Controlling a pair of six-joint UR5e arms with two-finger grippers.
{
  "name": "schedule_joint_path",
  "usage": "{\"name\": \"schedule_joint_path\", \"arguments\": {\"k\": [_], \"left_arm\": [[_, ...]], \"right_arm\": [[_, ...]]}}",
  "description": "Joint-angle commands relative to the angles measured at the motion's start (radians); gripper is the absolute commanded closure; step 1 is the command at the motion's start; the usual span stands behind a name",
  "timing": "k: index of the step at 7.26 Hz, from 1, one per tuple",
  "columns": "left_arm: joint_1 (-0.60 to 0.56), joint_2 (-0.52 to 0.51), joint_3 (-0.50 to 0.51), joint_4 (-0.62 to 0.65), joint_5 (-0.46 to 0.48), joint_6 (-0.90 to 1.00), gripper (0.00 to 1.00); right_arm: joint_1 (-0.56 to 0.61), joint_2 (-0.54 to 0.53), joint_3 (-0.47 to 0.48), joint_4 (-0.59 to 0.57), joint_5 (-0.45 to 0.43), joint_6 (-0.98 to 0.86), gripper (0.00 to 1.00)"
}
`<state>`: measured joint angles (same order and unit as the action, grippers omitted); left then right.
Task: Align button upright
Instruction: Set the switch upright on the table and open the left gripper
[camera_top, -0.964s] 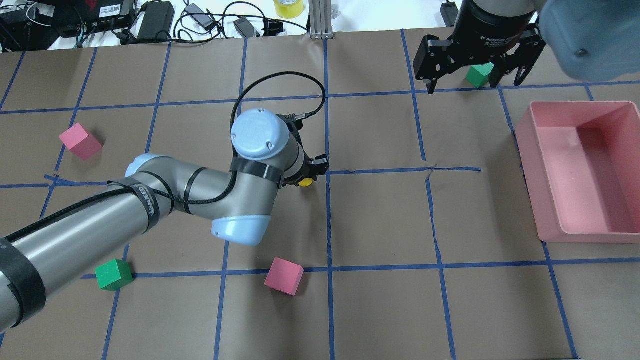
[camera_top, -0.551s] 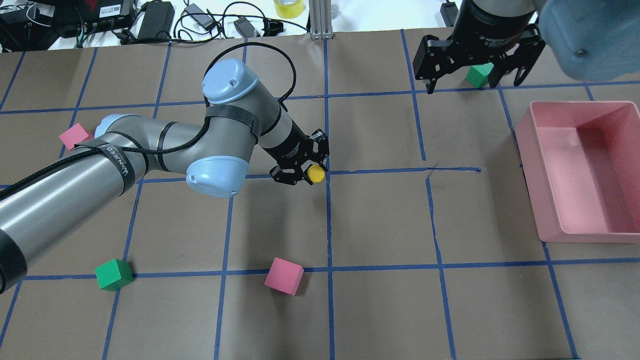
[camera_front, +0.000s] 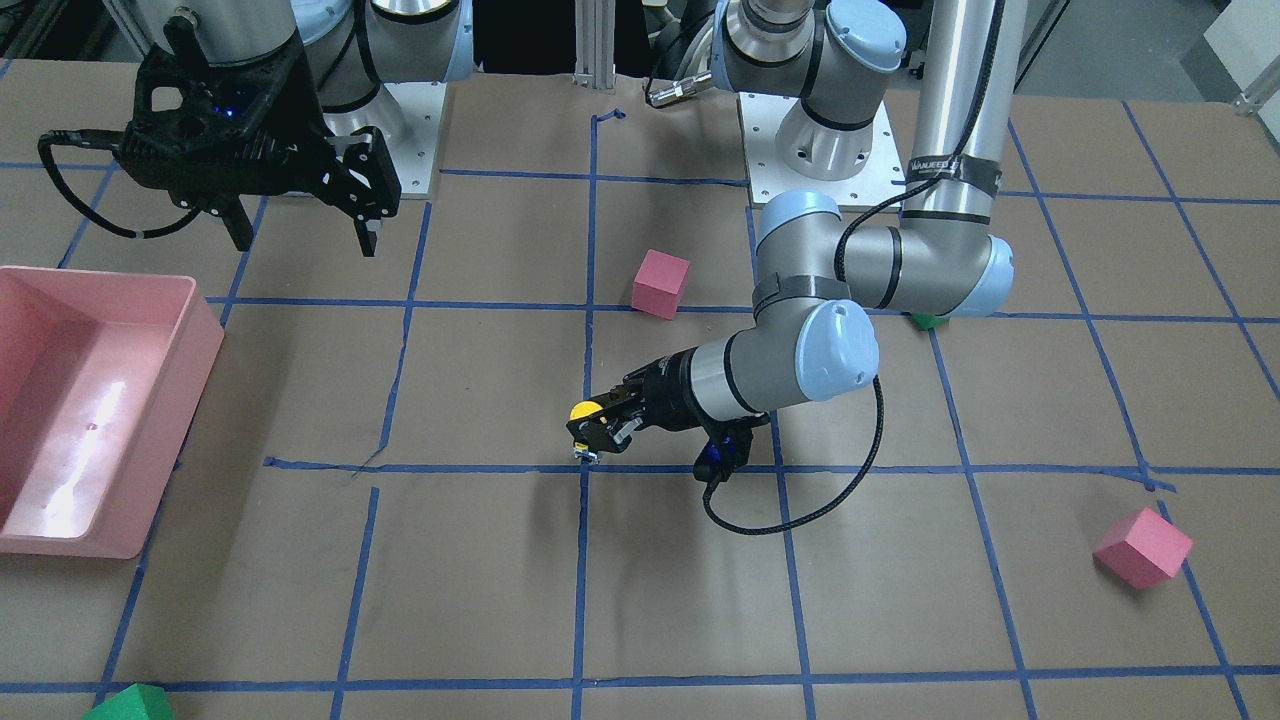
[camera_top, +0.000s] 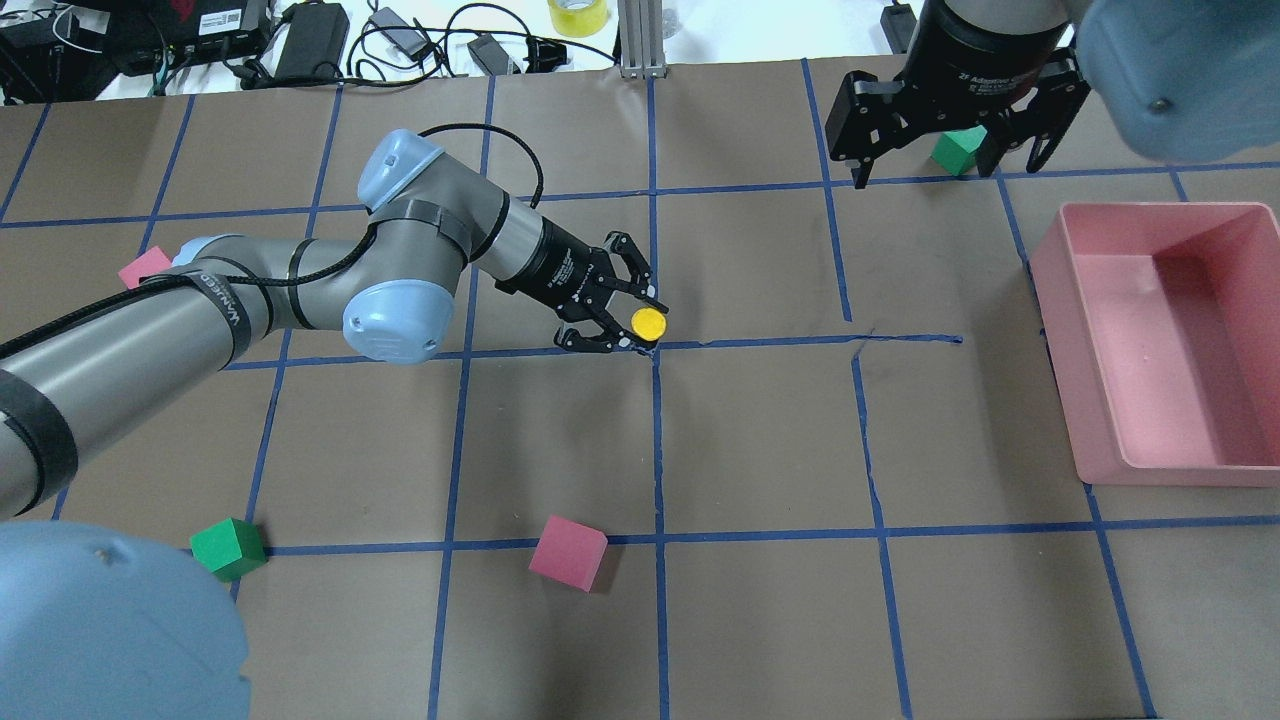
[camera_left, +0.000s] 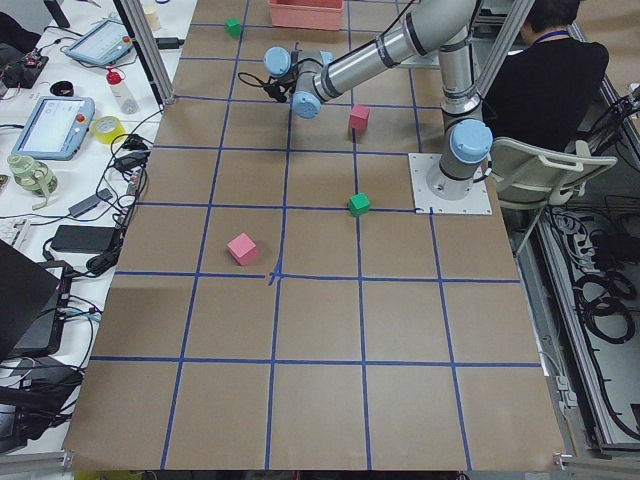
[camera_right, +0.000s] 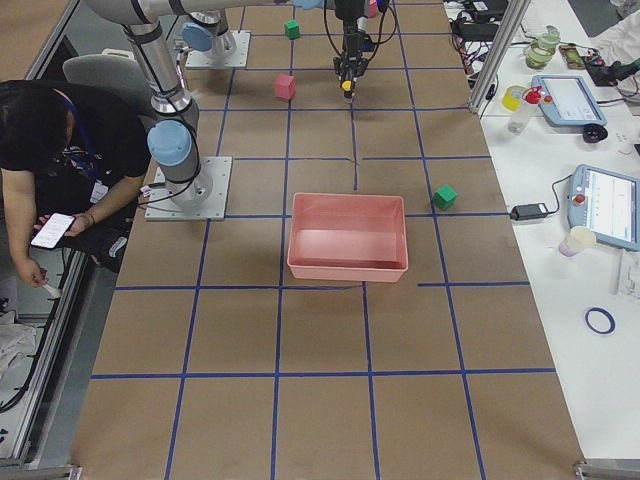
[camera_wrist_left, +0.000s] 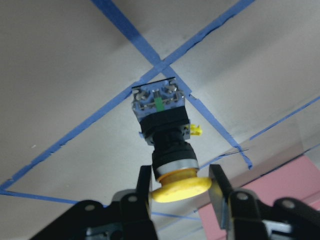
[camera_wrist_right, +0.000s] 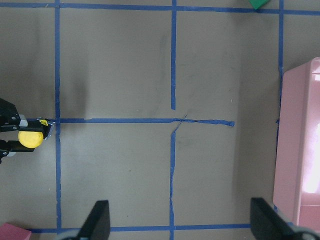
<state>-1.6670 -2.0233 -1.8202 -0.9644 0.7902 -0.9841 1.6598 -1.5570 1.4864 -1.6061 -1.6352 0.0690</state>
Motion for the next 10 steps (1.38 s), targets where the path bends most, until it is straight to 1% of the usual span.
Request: {"name": "schedule_joint_path", "arguments": {"k": [1, 2, 3, 4, 5, 6, 7, 8, 9, 10], "left_arm": [[0.006, -0.058, 0.012, 0.003, -0.058, -0.025, 1.00], [0.006, -0.070, 0.019, 0.003, -0.058, -0.025, 1.00], [0.006, -0.086, 0.027, 0.003, -0.077, -0.025, 0.90], [0.006, -0.091, 0.030, 0.003, -0.089, -0.025, 0.46], [0.007, -0.086, 0.033, 0.003, -0.080, -0.024, 0.19], [0.012, -0.077, 0.062, 0.000, -0.071, -0.025, 0.14], [0.013, -0.062, 0.094, -0.014, -0.040, -0.046, 0.13], [0.012, -0.030, 0.126, -0.045, 0.068, -0.039, 0.11], [-0.003, 0.019, 0.136, -0.057, 0.119, -0.033, 0.11], [-0.013, 0.097, 0.144, -0.088, 0.126, -0.010, 0.11]], "right_arm": [[0.000, 0.000, 0.000, 0.000, 0.000, 0.000, 0.00], [0.000, 0.000, 0.000, 0.000, 0.000, 0.000, 0.00], [0.000, 0.000, 0.000, -0.002, 0.001, 0.000, 0.00], [0.000, 0.000, 0.000, 0.000, 0.002, 0.000, 0.00], [0.000, 0.000, 0.000, -0.002, 0.002, 0.002, 0.00], [0.000, 0.000, 0.000, 0.000, 0.002, 0.002, 0.00], [0.000, 0.000, 0.000, 0.000, 0.002, 0.002, 0.00], [0.000, 0.000, 0.002, 0.000, 0.002, 0.002, 0.00], [0.000, 0.002, 0.003, -0.002, 0.011, 0.006, 0.00], [-0.002, 0.002, 0.014, -0.005, 0.053, 0.002, 0.01]]}}
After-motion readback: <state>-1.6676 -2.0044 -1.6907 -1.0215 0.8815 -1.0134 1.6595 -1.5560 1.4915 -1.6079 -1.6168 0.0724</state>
